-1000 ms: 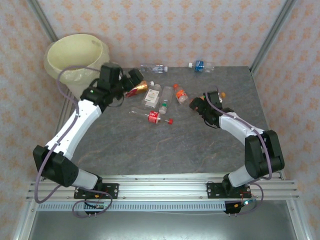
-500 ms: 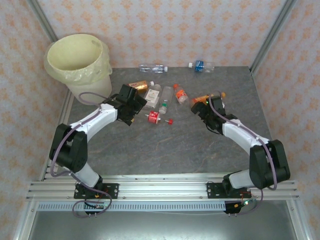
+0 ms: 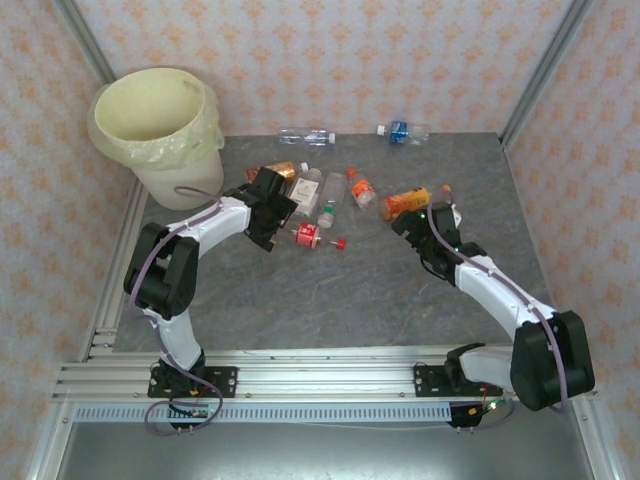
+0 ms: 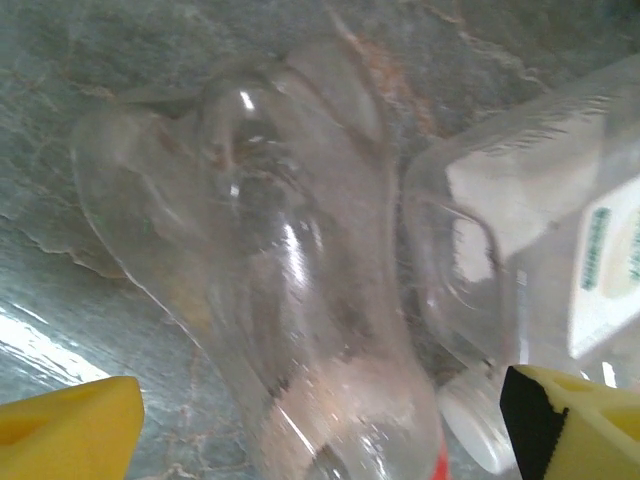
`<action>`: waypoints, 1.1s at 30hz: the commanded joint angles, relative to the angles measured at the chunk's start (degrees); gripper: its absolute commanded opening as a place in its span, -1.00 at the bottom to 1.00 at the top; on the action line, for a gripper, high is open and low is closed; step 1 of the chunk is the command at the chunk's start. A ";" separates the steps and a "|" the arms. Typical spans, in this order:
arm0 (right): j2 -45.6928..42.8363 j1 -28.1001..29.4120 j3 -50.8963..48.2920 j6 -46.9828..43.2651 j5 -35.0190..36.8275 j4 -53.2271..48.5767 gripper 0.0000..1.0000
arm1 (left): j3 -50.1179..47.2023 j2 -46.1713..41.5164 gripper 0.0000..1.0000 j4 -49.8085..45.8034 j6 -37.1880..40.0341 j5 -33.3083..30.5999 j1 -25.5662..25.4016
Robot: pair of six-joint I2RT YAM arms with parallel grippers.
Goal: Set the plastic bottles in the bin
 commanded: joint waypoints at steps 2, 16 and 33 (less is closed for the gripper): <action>-3.43 -0.18 -1.96 -2.60 4.45 -2.40 0.99 | -1.04 0.46 0.77 -2.46 -1.66 -3.20 -0.23; -4.58 -0.11 -3.09 -3.53 4.25 -2.68 0.99 | -2.34 4.27 0.48 4.27 6.97 -5.68 -0.23; -6.37 -0.12 -4.77 -4.70 3.60 -1.70 0.99 | -2.11 2.02 0.19 3.05 16.76 -10.98 -0.40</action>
